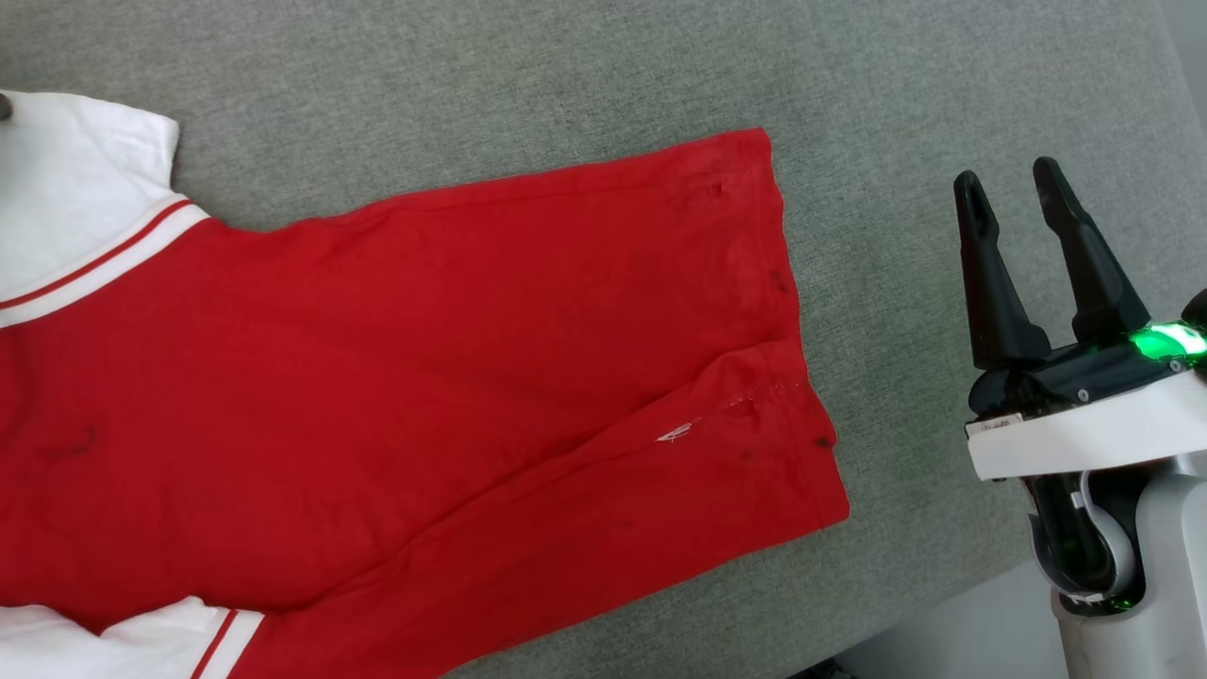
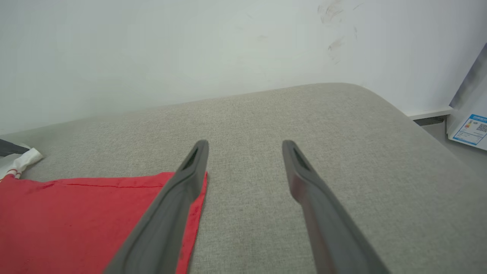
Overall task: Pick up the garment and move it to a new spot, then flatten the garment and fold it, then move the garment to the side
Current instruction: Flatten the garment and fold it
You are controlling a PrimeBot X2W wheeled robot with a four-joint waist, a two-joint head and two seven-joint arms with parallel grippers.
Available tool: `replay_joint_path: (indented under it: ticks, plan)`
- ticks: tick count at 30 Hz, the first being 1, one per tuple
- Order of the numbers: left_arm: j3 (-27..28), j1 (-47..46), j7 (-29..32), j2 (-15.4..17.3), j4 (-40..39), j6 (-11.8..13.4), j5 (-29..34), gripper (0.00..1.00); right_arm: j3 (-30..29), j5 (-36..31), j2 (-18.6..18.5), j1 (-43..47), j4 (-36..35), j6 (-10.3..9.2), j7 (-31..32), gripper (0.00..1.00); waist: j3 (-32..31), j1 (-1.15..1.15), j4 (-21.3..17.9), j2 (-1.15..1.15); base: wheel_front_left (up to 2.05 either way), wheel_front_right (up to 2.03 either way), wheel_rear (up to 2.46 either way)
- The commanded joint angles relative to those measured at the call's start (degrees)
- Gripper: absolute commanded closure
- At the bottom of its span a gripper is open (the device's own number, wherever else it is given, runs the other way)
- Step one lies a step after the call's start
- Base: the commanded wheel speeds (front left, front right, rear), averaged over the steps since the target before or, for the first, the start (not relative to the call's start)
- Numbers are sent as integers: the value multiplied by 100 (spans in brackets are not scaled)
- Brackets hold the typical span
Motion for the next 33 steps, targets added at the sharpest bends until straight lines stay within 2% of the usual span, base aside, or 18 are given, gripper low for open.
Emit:
replay_joint_path:
  ticks: [1,2,3,8,12,23,29,33]
  plan:
    - [-157,437,154,-161,180,59,-52,53,15,40,-20,-102,16,-2,-35,0,31,-1,-34,0,0,0,0]
    - [-163,533,165,-173,212,91,-79,91,28,74,-44,-118,36,-2,-40,0,38,-1,-42,0,0,0,0]
    - [-150,622,196,-228,245,136,-148,100,44,120,-64,-124,54,-3,-25,0,38,-1,-46,0,0,0,0]
    - [-45,692,-102,-362,157,118,-221,100,71,427,-222,-253,128,-2,84,0,-8,-1,34,0,0,0,0]
    - [-25,428,-349,-400,21,14,-129,100,181,862,-455,-474,387,-2,484,0,-137,-1,211,0,0,0,0]
    - [-374,-290,-1076,-764,-572,-439,281,100,630,1785,-1361,-1495,1480,-2,2855,0,-246,-1,1081,0,0,0,0]
    - [-550,-338,-1338,-1003,-846,-535,374,100,983,1830,-1591,-2034,1905,-2,3758,0,-98,-1,1422,0,0,0,0]
    - [-618,-231,-1516,-1109,-909,-582,407,100,1317,1844,-1583,-2052,2278,-2,4356,0,-59,-1,1595,0,0,0,0]
